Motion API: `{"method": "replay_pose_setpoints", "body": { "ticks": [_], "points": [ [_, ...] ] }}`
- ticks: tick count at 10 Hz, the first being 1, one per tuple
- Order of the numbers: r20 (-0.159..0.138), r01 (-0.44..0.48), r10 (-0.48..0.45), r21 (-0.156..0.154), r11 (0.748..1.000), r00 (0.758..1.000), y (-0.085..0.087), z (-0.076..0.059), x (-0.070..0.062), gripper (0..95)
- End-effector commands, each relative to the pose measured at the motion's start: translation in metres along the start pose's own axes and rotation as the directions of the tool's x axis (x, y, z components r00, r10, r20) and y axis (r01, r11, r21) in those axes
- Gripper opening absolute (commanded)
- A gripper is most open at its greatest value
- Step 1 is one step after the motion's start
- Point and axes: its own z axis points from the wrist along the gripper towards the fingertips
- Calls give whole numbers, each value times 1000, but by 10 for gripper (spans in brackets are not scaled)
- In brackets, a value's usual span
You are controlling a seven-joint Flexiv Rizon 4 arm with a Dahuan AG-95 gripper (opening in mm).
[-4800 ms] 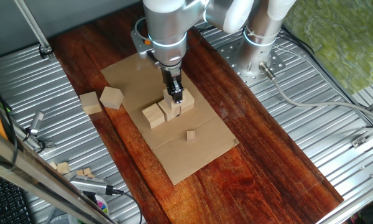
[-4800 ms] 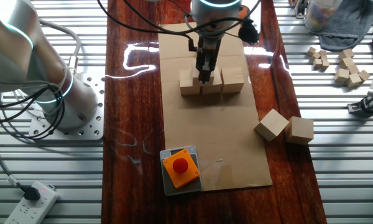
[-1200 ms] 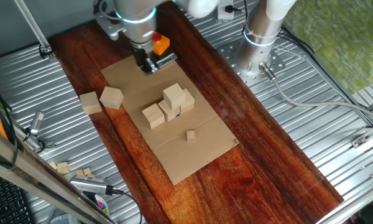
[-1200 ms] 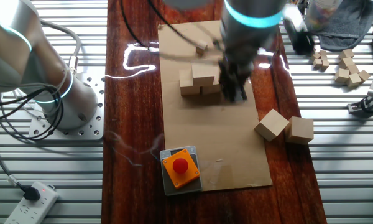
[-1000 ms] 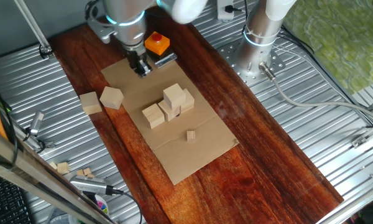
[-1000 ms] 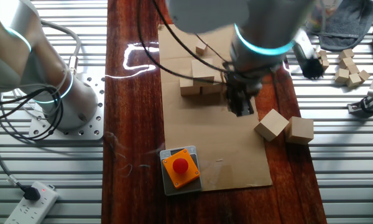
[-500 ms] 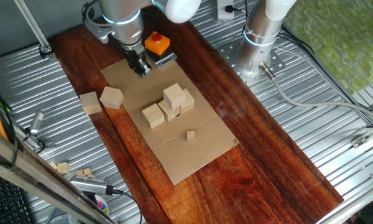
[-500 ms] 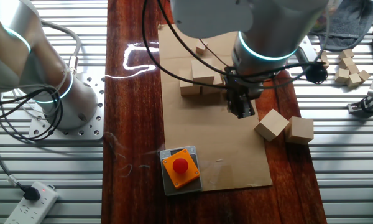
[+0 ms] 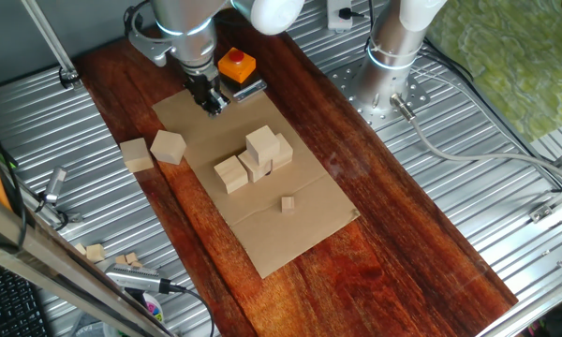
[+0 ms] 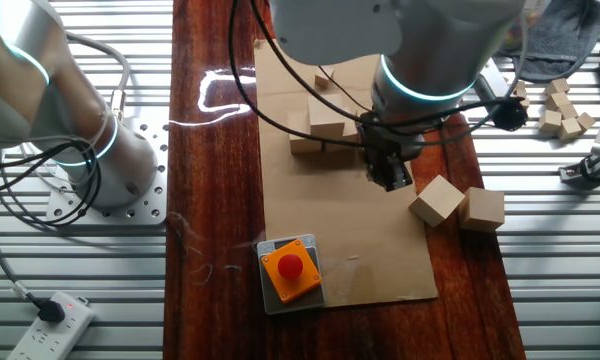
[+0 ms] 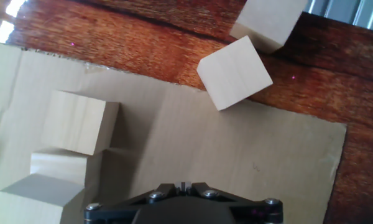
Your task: Stack the blocks into a pyramid shape
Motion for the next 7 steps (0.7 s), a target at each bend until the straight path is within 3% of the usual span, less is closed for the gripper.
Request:
{"method": "replay_pose_setpoints", "body": {
  "ticks": [1,3,7],
  "points": [
    [-32,-4,4,1,1000,999,0,0,-1,0],
    [-40,77,-76,17,997,996,0,0,-1,0],
    [-55,118,-117,24,993,992,0,0,-1,0]
  ]
}}
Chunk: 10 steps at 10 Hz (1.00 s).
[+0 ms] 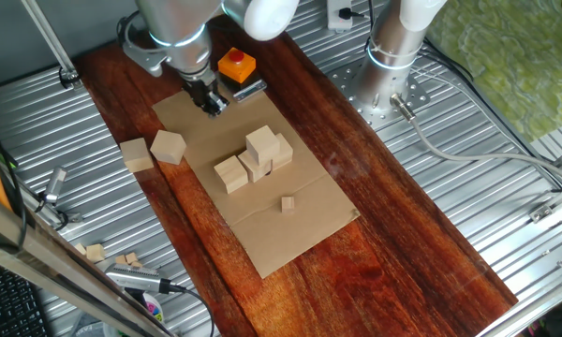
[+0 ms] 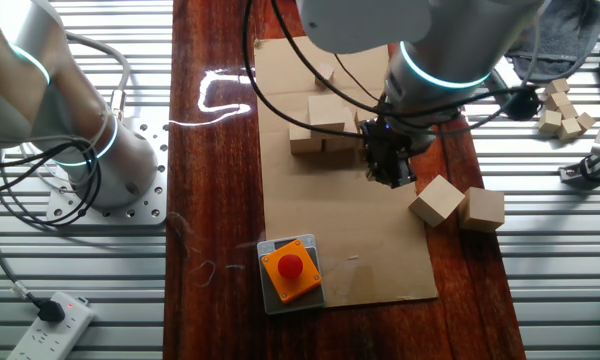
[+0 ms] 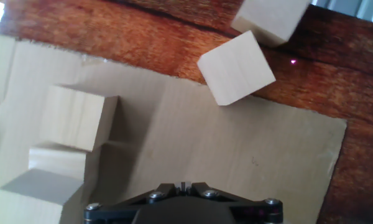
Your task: Stack the blocks into a pyramid shape
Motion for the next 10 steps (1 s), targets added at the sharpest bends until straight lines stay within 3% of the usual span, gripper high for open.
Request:
{"method": "replay_pose_setpoints", "body": {
  "ticks": [1,6,8,10],
  "points": [
    [7,39,-39,24,999,999,0,0,1,0],
    [9,130,-130,19,991,991,0,0,1,0],
    [41,151,-153,36,988,987,0,0,1,0],
    [57,207,-209,37,978,976,0,0,1,380]
  ]
}}
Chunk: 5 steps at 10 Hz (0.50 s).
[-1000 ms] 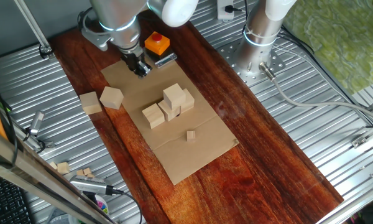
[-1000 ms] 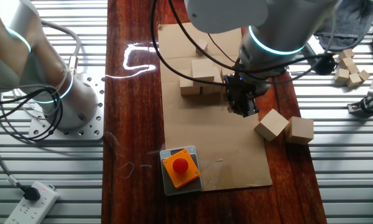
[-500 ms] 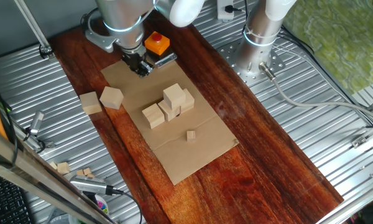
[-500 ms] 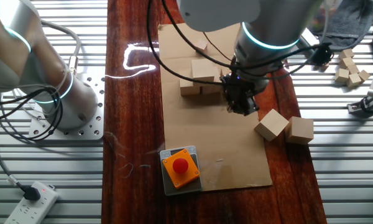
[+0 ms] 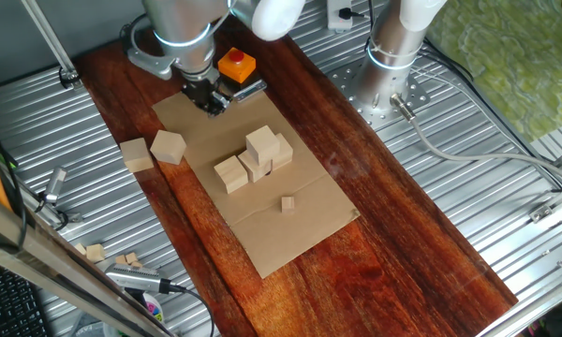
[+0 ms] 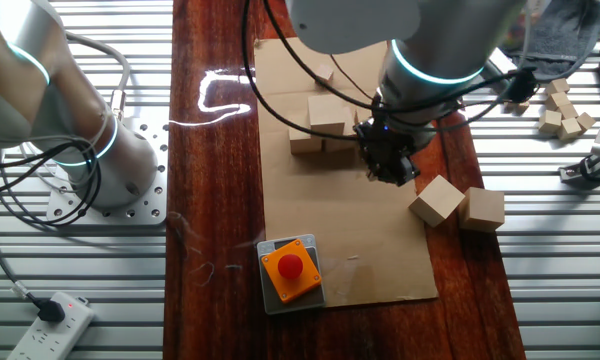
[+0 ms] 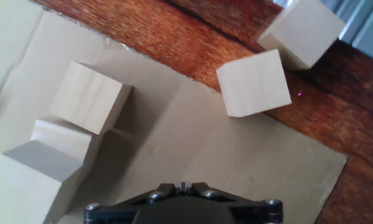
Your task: Stack the blocks into a pyramid shape
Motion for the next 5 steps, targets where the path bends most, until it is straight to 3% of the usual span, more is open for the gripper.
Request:
{"method": "replay_pose_setpoints", "body": {
  "ticks": [1,2,5],
  "points": [
    [29,60,-60,-18,998,998,-16,5,-7,570],
    [35,75,-74,-29,997,997,-35,8,-20,760],
    [39,105,-103,-36,994,994,-76,14,-57,760]
  ]
}}
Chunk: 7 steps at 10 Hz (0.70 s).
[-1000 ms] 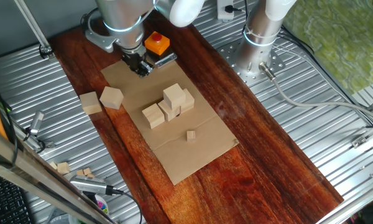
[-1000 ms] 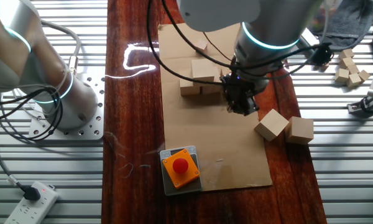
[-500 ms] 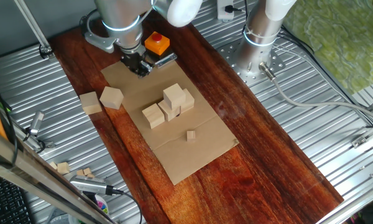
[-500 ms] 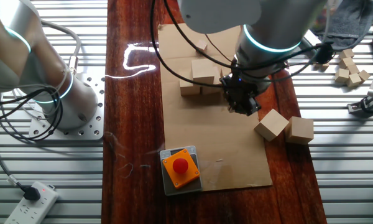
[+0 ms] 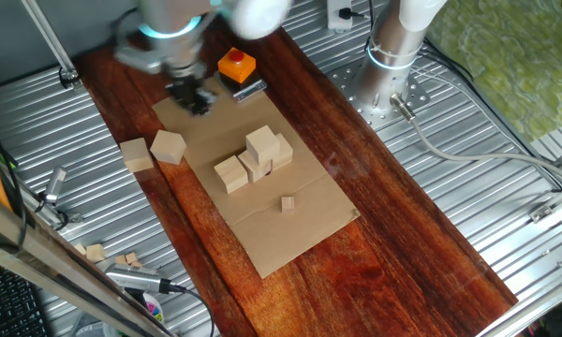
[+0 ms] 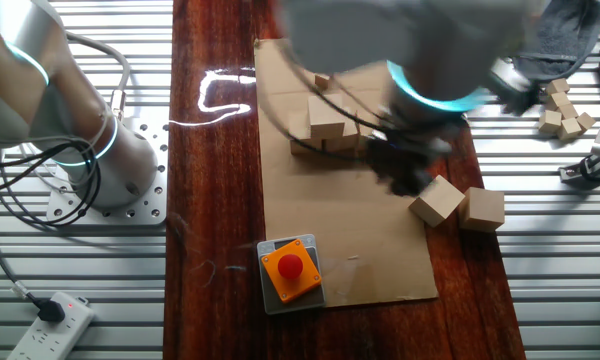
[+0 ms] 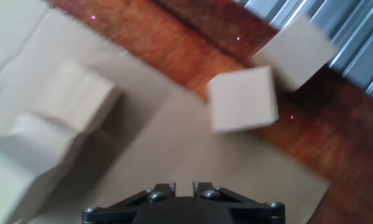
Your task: Stack the blocks into a pyramid shape
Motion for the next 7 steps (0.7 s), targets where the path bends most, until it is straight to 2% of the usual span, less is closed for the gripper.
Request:
{"method": "replay_pose_setpoints", "body": {
  "ticks": [1,3,4,6,7],
  "points": [
    [7,16,-16,-3,1000,1000,-20,1,-22,950],
    [11,18,-18,0,1000,1000,-29,9,-45,950],
    [12,17,-18,5,1000,1000,-31,14,-50,950],
    [26,4,-5,4,1000,1000,-33,22,-51,950],
    [24,5,-5,5,1000,1000,-33,23,-50,950]
  ]
}}
